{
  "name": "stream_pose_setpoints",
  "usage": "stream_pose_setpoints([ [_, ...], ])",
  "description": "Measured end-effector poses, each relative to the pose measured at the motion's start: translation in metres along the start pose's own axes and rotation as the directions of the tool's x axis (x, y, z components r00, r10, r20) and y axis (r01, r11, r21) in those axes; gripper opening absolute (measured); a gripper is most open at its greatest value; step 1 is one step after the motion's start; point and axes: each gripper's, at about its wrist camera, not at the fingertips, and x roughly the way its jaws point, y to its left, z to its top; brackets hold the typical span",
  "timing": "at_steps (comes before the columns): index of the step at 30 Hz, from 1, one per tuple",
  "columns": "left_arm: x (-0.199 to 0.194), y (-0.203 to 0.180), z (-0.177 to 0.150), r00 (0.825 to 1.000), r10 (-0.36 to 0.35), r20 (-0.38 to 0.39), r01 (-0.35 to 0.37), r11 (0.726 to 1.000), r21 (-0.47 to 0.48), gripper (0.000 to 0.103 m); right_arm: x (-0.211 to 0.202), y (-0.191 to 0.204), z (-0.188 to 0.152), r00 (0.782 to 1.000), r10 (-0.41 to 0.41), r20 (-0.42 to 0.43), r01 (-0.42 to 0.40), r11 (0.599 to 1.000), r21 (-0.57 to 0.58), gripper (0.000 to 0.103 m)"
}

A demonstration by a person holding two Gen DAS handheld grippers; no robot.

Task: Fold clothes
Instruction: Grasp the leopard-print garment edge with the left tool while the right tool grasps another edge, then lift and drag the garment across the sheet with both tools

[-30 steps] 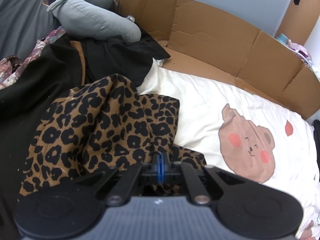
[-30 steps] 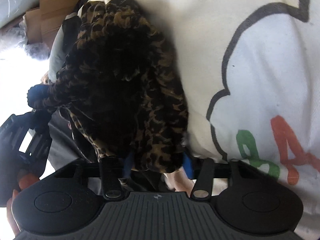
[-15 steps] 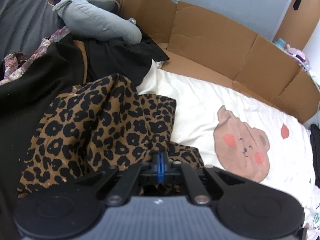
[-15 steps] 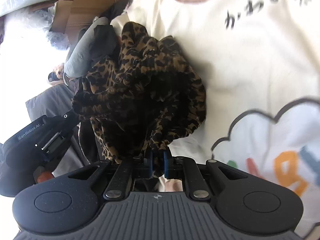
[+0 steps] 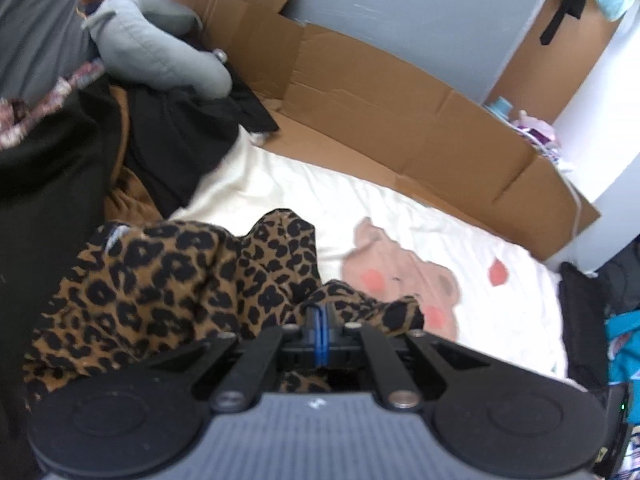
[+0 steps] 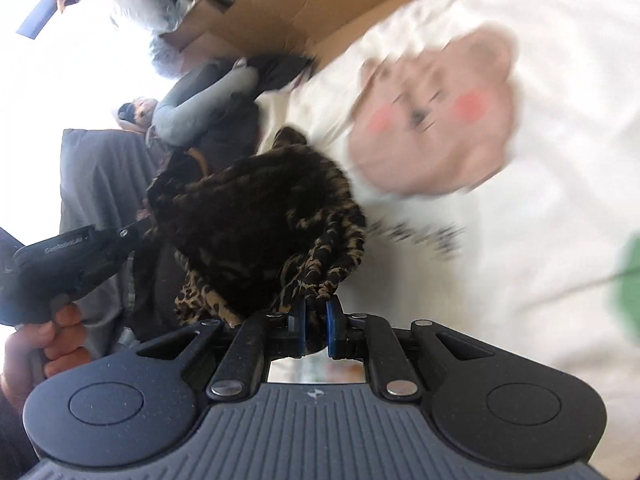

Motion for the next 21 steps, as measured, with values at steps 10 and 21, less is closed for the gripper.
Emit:
stream_pose_setpoints([
  [10,0.0,-0.057,-0.034,0.99,-0.136,-0.047,0.135,0.991,-0.008,0.001,-0.081,-0.037,0.011,0.989,-0.145,-0.006,0.144,0.987,-0.076,0.008],
  [21,0.016,-0.101,-0.048,0.97,-0.237,-0.049,0.235,0.971,-0.049,0.001,-0.15,-0.062,0.01,0.958,-0.287,0.003,0.285,0.951,-0.121,0.008],
])
